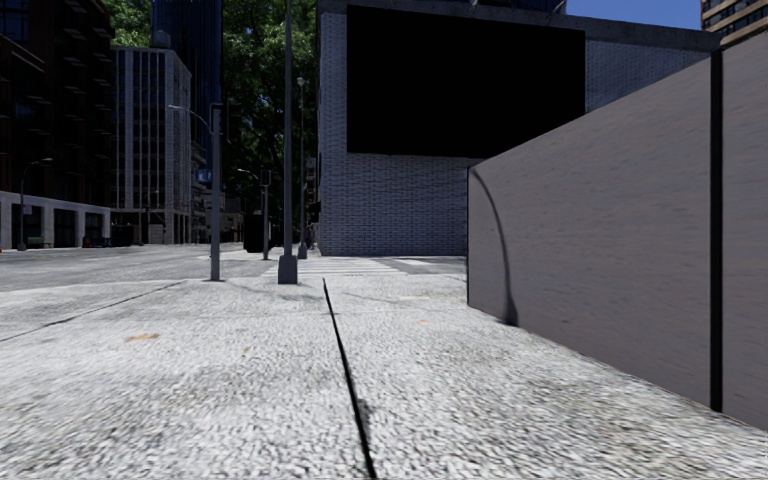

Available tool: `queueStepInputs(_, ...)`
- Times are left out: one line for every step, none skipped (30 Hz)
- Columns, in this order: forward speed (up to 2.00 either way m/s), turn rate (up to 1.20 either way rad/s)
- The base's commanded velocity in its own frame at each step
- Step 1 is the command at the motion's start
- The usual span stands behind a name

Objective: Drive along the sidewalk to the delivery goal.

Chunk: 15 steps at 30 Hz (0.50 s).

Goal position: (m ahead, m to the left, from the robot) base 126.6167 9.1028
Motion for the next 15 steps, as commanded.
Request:
queueStepInputs(1.99,0.00)
queueStepInputs(1.99,0.00)
queueStepInputs(1.99,0.06)
queueStepInputs(1.99,0.06)
queueStepInputs(1.99,0.17)
queueStepInputs(1.99,0.22)
queueStepInputs(1.99,0.24)
queueStepInputs(1.99,0.24)
queueStepInputs(1.99,0.24)
queueStepInputs(1.99,0.24)
queueStepInputs(1.99,0.24)
queueStepInputs(1.99,0.24)
queueStepInputs(1.99,0.24)
queueStepInputs(1.99,0.24)
queueStepInputs(1.99,0.24)
